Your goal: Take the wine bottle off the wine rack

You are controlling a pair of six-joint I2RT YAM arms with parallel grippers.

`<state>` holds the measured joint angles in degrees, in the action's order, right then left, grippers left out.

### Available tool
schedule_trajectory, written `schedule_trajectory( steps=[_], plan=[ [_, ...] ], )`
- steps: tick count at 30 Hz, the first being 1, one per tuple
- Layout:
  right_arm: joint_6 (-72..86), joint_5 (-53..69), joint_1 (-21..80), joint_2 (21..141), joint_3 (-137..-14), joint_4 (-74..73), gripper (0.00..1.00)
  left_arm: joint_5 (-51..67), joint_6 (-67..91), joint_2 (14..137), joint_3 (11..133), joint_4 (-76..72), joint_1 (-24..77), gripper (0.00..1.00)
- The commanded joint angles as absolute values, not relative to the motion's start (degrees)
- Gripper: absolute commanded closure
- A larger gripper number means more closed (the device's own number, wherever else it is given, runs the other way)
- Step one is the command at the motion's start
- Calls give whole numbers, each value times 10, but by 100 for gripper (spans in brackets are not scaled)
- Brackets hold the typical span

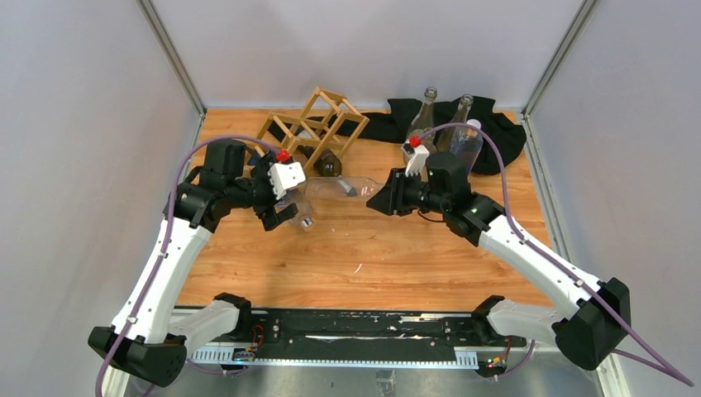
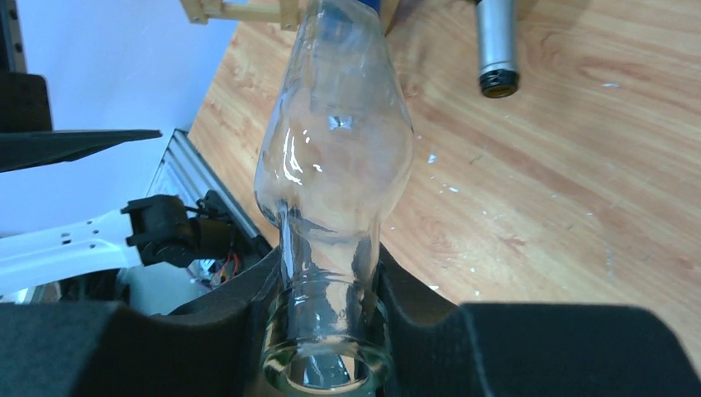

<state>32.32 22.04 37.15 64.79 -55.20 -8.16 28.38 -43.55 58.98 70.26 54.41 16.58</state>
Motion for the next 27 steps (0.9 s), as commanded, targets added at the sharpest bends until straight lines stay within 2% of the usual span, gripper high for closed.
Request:
schedule_trajectory(
  steps=[1,9,22,25,27],
  plan=[
    [353,263,400,636,-563,-30,100,328,-494,583,698,545,175,0],
    [379,270,438,636,-575,-15,100,305,-519,611,690,546,234,0],
    [396,307,469,635,-603,-26,100,297,-567,613,667,546,250,0],
    [394,316,478,637,-611,-37,100,300,-566,618,668,546,250,6],
    [391,320,481,637,-616,-42,100,301,-563,623,672,546,250,14]
  ],
)
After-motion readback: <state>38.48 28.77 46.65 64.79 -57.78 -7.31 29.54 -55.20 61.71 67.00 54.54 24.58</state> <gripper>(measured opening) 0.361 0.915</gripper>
